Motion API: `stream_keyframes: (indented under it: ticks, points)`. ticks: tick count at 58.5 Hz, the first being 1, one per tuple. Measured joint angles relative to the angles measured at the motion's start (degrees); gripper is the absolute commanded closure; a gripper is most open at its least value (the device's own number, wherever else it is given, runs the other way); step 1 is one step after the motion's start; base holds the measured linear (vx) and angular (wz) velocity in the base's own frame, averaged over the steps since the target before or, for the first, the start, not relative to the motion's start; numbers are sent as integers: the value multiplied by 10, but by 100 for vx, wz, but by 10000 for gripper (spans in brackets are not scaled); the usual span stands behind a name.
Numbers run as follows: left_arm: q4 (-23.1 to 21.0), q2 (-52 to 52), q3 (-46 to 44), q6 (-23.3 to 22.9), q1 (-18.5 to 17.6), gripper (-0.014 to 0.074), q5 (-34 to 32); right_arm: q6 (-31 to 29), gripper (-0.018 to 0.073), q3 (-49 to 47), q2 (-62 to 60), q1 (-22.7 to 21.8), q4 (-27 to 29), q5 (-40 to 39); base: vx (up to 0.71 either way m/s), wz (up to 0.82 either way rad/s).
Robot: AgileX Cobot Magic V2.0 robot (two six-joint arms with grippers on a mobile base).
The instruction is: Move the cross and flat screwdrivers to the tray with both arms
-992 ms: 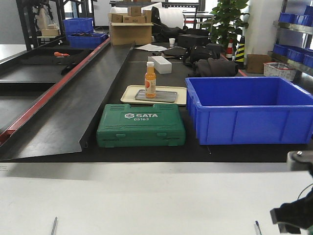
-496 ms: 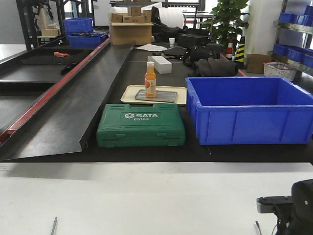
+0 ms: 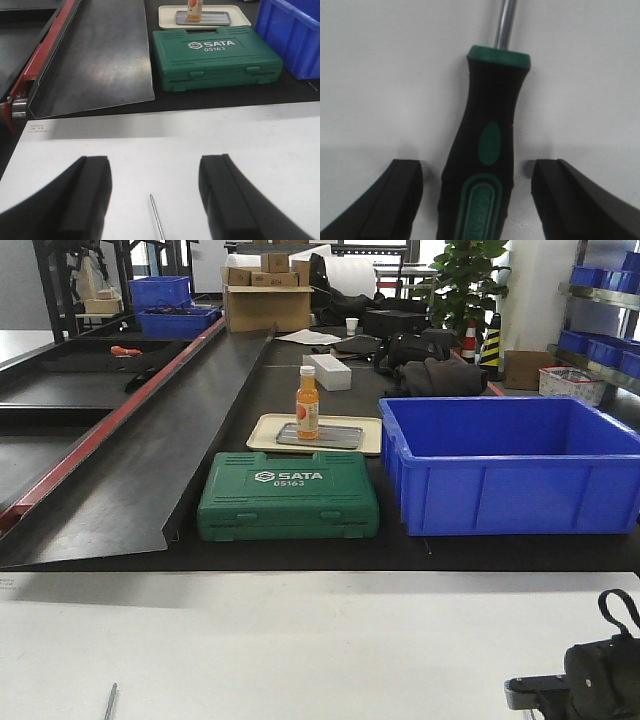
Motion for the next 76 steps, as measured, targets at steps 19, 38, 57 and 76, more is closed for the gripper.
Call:
stream_keyframes:
  ticks: [19, 38, 57, 76]
  points:
    - [0, 0, 0, 0, 0, 82, 0, -9, 267, -6, 8, 0, 35, -17, 0, 0]
    - [-2, 0, 0, -17, 0, 82, 30, -11, 571, -8, 10, 0, 35, -19, 0, 0]
    - [-16, 83, -2, -60, 0, 82, 146, -11, 570, -8, 10, 0, 37, -19, 0, 0]
    - [-29, 273, -4, -61, 0, 82, 160, -11, 570, -8, 10, 0, 41, -19, 0, 0]
